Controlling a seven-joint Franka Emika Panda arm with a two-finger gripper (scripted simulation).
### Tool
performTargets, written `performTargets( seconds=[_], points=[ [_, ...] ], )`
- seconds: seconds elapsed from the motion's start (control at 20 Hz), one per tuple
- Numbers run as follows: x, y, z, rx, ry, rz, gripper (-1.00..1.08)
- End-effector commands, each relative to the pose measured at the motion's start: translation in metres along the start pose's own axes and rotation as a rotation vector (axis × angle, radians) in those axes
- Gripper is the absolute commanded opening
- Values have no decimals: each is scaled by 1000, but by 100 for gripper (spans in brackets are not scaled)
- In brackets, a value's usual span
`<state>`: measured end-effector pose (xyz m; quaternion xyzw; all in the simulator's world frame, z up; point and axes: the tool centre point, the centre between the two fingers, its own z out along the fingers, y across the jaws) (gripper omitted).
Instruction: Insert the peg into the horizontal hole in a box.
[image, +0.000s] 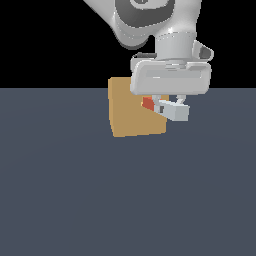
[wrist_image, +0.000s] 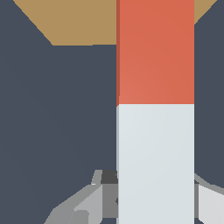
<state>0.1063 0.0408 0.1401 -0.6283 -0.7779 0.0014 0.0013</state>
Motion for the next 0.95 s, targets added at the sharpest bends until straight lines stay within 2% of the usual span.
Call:
performTargets(
  seconds=[0.0, 0.2, 0.55, 0.7, 0.9],
  points=[
    [9, 1, -2, -4, 0, -2, -100],
    [36, 0, -2, -4, 0, -2, -100],
    [99, -1, -3, -6, 0, -2, -100],
    [114, 0, -4, -7, 0, -2, -100],
    [120, 1, -4, -7, 0, -2, -100]
  ],
)
